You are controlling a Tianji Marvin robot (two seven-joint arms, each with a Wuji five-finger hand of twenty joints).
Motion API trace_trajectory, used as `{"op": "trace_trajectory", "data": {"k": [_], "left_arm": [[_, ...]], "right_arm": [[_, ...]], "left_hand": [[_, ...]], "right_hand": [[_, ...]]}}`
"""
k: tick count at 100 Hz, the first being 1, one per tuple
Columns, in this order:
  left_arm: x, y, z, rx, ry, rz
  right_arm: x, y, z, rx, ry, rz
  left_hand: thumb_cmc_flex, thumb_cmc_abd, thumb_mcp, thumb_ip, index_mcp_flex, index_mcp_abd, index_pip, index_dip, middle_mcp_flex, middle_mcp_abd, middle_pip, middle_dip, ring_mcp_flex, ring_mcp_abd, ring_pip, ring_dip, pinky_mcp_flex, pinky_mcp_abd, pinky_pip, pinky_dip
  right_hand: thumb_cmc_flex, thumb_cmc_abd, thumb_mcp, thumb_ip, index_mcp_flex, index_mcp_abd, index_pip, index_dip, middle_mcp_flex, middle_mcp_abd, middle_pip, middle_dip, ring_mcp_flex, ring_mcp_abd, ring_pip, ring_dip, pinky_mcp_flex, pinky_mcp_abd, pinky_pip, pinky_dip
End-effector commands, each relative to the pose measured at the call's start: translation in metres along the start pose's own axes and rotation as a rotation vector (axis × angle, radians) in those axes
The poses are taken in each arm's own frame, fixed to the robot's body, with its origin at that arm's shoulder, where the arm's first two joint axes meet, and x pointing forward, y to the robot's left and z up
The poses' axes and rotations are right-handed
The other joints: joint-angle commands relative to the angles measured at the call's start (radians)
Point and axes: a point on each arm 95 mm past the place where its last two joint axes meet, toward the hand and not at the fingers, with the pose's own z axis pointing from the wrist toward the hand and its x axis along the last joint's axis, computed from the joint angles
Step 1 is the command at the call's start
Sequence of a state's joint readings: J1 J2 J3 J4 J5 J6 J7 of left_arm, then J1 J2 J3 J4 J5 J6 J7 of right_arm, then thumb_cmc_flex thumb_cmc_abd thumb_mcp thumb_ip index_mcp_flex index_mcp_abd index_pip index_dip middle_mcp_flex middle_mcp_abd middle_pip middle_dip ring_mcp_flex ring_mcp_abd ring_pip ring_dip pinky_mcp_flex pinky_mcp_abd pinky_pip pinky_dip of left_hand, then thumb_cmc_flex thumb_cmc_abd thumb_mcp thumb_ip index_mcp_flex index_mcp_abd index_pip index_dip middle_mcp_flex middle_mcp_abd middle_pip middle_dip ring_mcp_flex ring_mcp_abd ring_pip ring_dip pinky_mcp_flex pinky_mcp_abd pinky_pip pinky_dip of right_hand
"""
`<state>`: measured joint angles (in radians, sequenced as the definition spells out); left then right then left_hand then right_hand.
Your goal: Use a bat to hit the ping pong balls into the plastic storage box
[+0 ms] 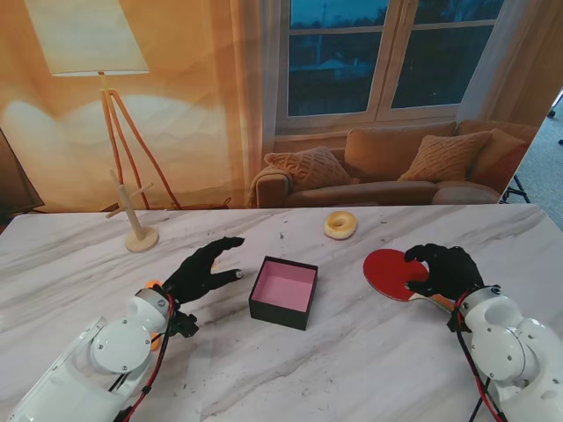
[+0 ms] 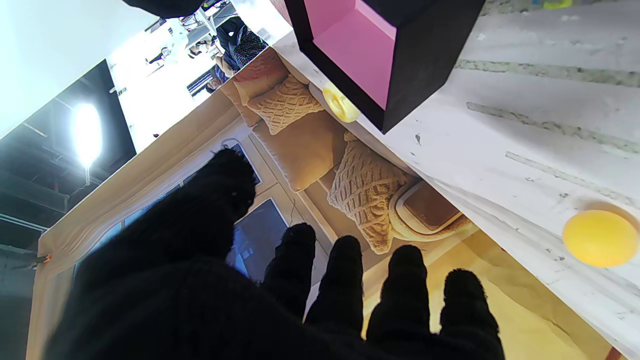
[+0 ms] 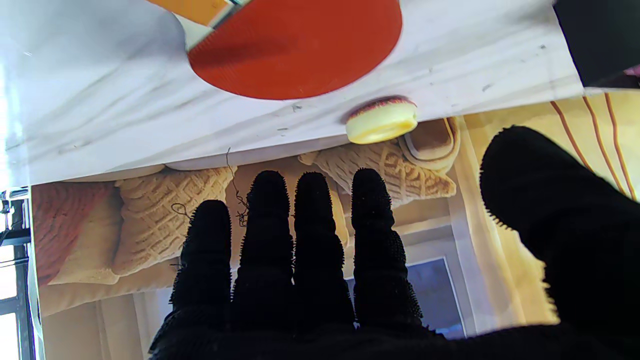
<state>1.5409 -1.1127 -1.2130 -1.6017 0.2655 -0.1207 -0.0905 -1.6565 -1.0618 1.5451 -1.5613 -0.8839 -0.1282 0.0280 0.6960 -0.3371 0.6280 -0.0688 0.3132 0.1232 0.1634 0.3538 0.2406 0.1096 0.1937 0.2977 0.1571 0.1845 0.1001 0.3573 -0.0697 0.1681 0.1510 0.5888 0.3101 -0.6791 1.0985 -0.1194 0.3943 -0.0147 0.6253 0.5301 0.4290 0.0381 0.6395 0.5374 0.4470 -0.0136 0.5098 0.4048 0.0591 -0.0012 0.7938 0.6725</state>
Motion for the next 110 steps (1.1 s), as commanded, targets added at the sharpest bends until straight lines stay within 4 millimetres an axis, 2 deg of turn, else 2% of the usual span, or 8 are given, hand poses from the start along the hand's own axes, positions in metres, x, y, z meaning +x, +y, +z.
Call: {"op": "trace_trajectory", "data": {"k": [1, 24, 40, 52, 74, 91, 104, 110], "left_arm": [[-0.001, 0.003, 0.000, -0.013, -0.006, -0.006], [0.000, 0.004, 0.001, -0.019, -0.010, -0.008], [0.000, 0.004, 0.001, -0.019, -0.010, -0.008], [0.000, 0.004, 0.001, -0.019, -0.013, -0.011], [0.000, 0.004, 0.002, -0.020, -0.014, -0.011], [0.000, 0.004, 0.002, -0.022, -0.015, -0.012], [0.000, 0.005, 0.002, -0.025, -0.016, -0.014], [0.000, 0.005, 0.002, -0.026, -0.017, -0.015]], "right_arm": [[-0.007, -0.011, -0.001, 0.040, -0.027, -0.021], [-0.022, -0.026, -0.001, 0.073, -0.088, -0.071], [-0.033, -0.033, 0.001, 0.079, -0.122, -0.108], [-0.041, -0.038, 0.002, 0.087, -0.148, -0.129], [-0.050, -0.044, 0.003, 0.097, -0.181, -0.163], [-0.056, -0.048, 0.005, 0.115, -0.214, -0.159], [-0.059, -0.052, 0.008, 0.119, -0.239, -0.160], [-0.060, -0.054, 0.010, 0.119, -0.248, -0.160]], "left_hand": [[-0.020, 0.007, -0.031, 0.016, -0.014, -0.005, -0.005, 0.008, 0.014, -0.009, -0.006, 0.016, -0.038, -0.002, 0.009, 0.012, -0.013, -0.008, -0.022, -0.013], [-0.018, 0.009, -0.035, 0.018, -0.013, -0.006, -0.004, 0.011, 0.013, -0.009, -0.007, 0.020, -0.038, -0.003, 0.009, 0.019, -0.014, -0.008, -0.019, -0.011], [-0.017, 0.011, -0.038, 0.018, -0.014, -0.007, -0.004, 0.012, 0.011, -0.006, -0.008, 0.021, -0.039, 0.005, 0.008, 0.022, -0.015, 0.003, -0.016, -0.008], [-0.016, 0.013, -0.041, 0.019, -0.014, -0.010, -0.004, 0.012, 0.012, -0.008, -0.008, 0.021, -0.039, 0.013, 0.009, 0.025, -0.018, 0.008, -0.011, -0.002], [-0.015, 0.013, -0.043, 0.020, -0.014, -0.010, -0.004, 0.013, 0.011, -0.008, -0.010, 0.020, -0.039, 0.012, 0.009, 0.028, -0.019, 0.012, -0.008, 0.005], [-0.015, 0.015, -0.046, 0.020, -0.014, -0.010, -0.005, 0.014, 0.012, -0.010, -0.011, 0.020, -0.038, 0.014, 0.009, 0.030, -0.020, 0.014, -0.006, 0.009], [-0.014, 0.016, -0.048, 0.020, -0.013, -0.012, -0.005, 0.014, 0.012, -0.009, -0.011, 0.020, -0.038, 0.014, 0.009, 0.030, -0.021, 0.015, -0.004, 0.013], [-0.014, 0.015, -0.049, 0.020, -0.011, -0.012, -0.004, 0.014, 0.013, -0.008, -0.012, 0.020, -0.037, 0.016, 0.009, 0.031, -0.021, 0.017, -0.004, 0.014]], "right_hand": [[-0.034, -0.036, 0.014, -0.015, -0.024, 0.014, -0.011, 0.001, -0.012, 0.010, 0.001, 0.014, 0.021, 0.003, 0.027, 0.018, -0.005, 0.013, 0.018, -0.001], [-0.034, -0.060, 0.036, -0.022, -0.038, 0.027, 0.002, 0.002, -0.020, 0.023, 0.039, 0.038, 0.022, 0.000, 0.114, 0.071, 0.002, 0.020, 0.079, 0.019], [-0.038, -0.083, 0.053, -0.027, -0.057, 0.023, 0.012, 0.001, -0.021, 0.024, 0.090, 0.086, 0.020, -0.006, 0.242, 0.150, -0.014, 0.012, 0.246, 0.144], [-0.036, -0.104, 0.064, -0.031, -0.080, 0.023, 0.011, 0.001, -0.031, 0.020, 0.100, 0.102, 0.018, -0.017, 0.293, 0.180, -0.024, 0.004, 0.287, 0.198], [-0.036, -0.116, 0.075, -0.035, -0.145, 0.028, -0.012, -0.008, -0.079, 0.016, 0.085, 0.100, -0.006, -0.028, 0.273, 0.170, -0.035, 0.001, 0.267, 0.202], [-0.031, -0.122, 0.080, -0.037, -0.142, 0.025, -0.015, -0.020, -0.103, 0.009, 0.019, 0.033, -0.030, -0.025, 0.124, 0.082, -0.054, 0.005, 0.169, 0.156], [-0.028, -0.126, 0.085, -0.036, -0.130, 0.027, -0.011, -0.020, -0.102, 0.013, 0.021, 0.028, -0.024, -0.026, 0.124, 0.081, -0.054, 0.004, 0.162, 0.151], [-0.027, -0.128, 0.089, -0.037, -0.120, 0.028, -0.002, -0.016, -0.096, 0.021, 0.049, 0.038, -0.019, -0.024, 0.165, 0.104, -0.041, 0.003, 0.180, 0.162]]}}
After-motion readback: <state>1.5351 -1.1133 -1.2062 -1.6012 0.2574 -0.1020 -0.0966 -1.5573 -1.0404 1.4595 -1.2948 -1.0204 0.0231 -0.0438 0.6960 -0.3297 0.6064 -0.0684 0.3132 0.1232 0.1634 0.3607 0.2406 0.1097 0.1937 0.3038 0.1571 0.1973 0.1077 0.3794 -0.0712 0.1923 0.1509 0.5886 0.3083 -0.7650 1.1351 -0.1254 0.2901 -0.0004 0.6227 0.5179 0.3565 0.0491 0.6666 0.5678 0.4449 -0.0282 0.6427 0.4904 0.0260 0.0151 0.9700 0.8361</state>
